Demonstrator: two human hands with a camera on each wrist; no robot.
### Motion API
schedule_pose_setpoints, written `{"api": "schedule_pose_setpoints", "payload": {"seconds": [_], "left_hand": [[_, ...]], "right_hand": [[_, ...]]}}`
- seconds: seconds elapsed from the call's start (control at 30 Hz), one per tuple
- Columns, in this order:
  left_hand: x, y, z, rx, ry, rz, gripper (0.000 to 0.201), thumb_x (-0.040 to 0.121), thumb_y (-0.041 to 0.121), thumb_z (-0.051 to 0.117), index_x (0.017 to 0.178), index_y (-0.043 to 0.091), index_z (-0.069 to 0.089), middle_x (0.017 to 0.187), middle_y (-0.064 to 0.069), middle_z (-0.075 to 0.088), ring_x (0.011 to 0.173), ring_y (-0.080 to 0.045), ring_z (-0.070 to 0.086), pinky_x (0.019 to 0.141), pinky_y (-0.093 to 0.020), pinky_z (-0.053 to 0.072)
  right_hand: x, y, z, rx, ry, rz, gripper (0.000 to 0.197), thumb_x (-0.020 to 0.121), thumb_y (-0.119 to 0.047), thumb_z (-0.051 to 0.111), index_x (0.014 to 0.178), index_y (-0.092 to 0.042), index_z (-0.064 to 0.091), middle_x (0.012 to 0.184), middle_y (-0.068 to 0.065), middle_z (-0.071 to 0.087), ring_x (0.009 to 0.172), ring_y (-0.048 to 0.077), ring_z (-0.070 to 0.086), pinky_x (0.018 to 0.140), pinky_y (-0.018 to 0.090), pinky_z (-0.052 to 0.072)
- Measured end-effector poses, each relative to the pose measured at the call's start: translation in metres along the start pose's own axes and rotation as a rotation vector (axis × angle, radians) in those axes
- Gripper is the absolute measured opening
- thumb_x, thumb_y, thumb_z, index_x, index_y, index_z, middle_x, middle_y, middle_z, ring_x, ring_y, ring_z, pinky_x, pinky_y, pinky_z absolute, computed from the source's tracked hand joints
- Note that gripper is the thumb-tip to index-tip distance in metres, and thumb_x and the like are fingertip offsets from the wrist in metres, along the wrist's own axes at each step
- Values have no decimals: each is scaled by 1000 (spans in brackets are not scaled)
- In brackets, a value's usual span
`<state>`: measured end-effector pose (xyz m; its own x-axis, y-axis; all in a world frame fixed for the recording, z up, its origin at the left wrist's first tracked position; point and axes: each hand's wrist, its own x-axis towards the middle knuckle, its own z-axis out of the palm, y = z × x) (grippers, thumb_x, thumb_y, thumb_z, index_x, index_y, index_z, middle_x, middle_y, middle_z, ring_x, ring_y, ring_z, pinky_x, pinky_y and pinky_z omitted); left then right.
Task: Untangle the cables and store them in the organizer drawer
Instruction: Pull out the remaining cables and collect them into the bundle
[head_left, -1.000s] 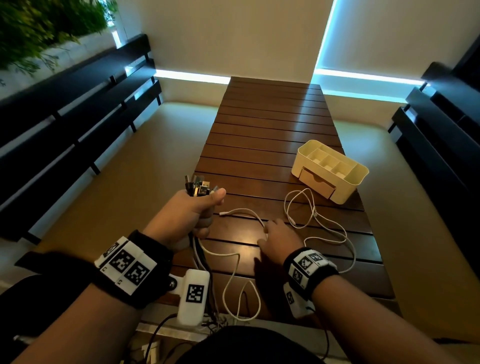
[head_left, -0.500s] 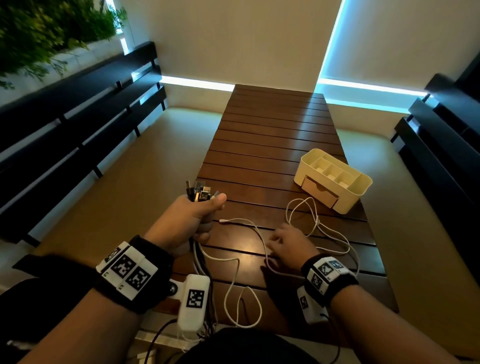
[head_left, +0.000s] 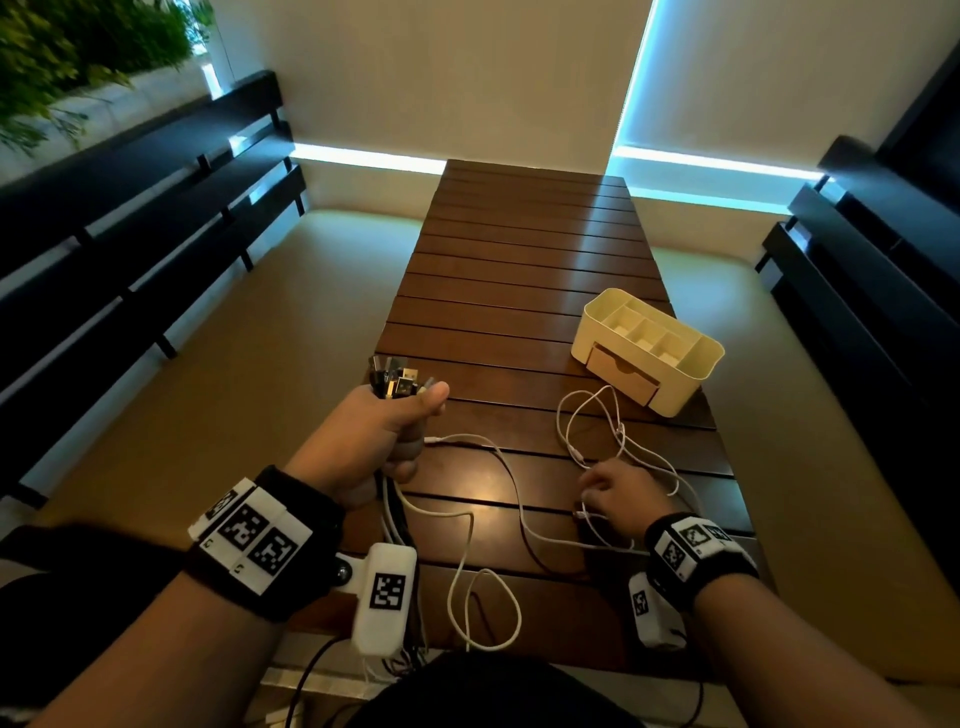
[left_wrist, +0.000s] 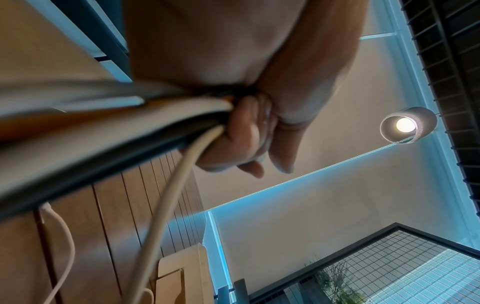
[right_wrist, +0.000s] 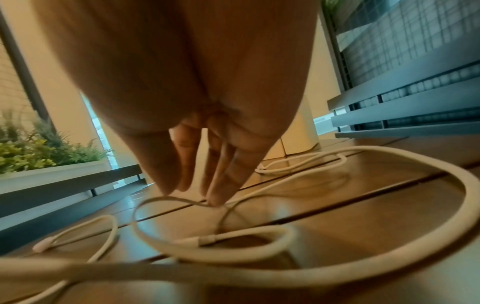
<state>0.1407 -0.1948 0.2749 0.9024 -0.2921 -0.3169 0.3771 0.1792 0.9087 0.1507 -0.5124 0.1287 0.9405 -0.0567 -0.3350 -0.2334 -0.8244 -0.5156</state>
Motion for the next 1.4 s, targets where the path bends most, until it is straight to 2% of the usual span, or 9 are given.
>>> {"api": "schedule_pose_setpoints", "payload": {"seconds": [0.1, 0.27, 0.37, 0.5, 0.63, 0.87, 1.03, 1.27, 1.4], "left_hand": [[-1, 0, -3, -1, -2, 3, 23, 86, 30, 65, 89, 9, 57, 52, 7, 27, 40, -8, 21, 36, -19, 23], [-1, 1, -3, 9, -9, -1, 24, 87, 31, 65, 90, 8, 57, 53, 7, 28, 41, -8, 22, 36, -19, 25], [-1, 0, -3, 12, -14, 0, 24, 87, 31, 65, 90, 9, 57, 52, 7, 28, 40, -7, 22, 36, -19, 25], [-2, 0, -4, 13, -18, 4, 24, 88, 31, 64, 90, 8, 57, 52, 7, 28, 40, -8, 22, 36, -20, 25], [-2, 0, -1, 30, -13, 0, 25, 88, 31, 64, 92, 7, 57, 52, 7, 28, 40, -8, 23, 36, -19, 26], [-9, -2, -2, 37, -9, 5, 27, 87, 30, 64, 94, 6, 54, 52, 6, 26, 41, -8, 21, 38, -20, 23], [-15, -4, -13, 22, 57, -2, 29, 88, 29, 65, 102, 7, 53, 57, 3, 22, 45, -10, 18, 42, -21, 19], [-15, -2, -29, 1, 134, -22, 24, 93, 26, 63, 96, 4, 55, 63, -1, 18, 52, -13, 12, 42, -22, 17], [-10, 2, -27, 3, 135, -24, 23, 93, 25, 63, 95, 5, 54, 62, 0, 20, 50, -12, 15, 43, -23, 18]], "right_hand": [[-5, 2, -2, -84, -84, -54, 19, 89, -25, 69, 107, -20, 72, 116, -3, 61, 103, 13, 58, 89, 27, 49], [-8, 6, 4, -88, -103, -60, 18, 86, -42, 72, 91, -25, 72, 113, -7, 57, 102, 10, 55, 83, 23, 42], [-9, 6, 8, -143, -108, -77, 25, 85, -33, 75, 107, -25, 67, 119, -10, 49, 105, 10, 54, 85, 20, 42], [-9, -7, 12, -191, -63, -129, 32, 90, -26, 68, 121, -22, 63, 126, -10, 43, 112, 11, 51, 99, 28, 47], [3, -43, 24, -188, -19, -214, 27, 93, -31, 60, 119, -24, 62, 120, -7, 48, 112, 14, 51, 96, 31, 47], [40, -115, 54, -265, -60, -308, 37, 94, -25, 56, 130, -16, 56, 130, 3, 47, 118, 25, 51, 99, 39, 46], [64, -129, 55, -303, -64, -204, 46, 94, -25, 55, 139, -17, 47, 143, 8, 40, 127, 33, 46, 105, 46, 43], [69, -126, 54, -324, -77, -176, 21, 97, -23, 53, 109, -16, 68, 114, 7, 67, 103, 26, 63, 89, 37, 53], [58, -112, 44, 36, 6, -98, 14, 96, -21, 60, 102, -23, 73, 104, -2, 69, 98, 17, 64, 89, 31, 53]]}}
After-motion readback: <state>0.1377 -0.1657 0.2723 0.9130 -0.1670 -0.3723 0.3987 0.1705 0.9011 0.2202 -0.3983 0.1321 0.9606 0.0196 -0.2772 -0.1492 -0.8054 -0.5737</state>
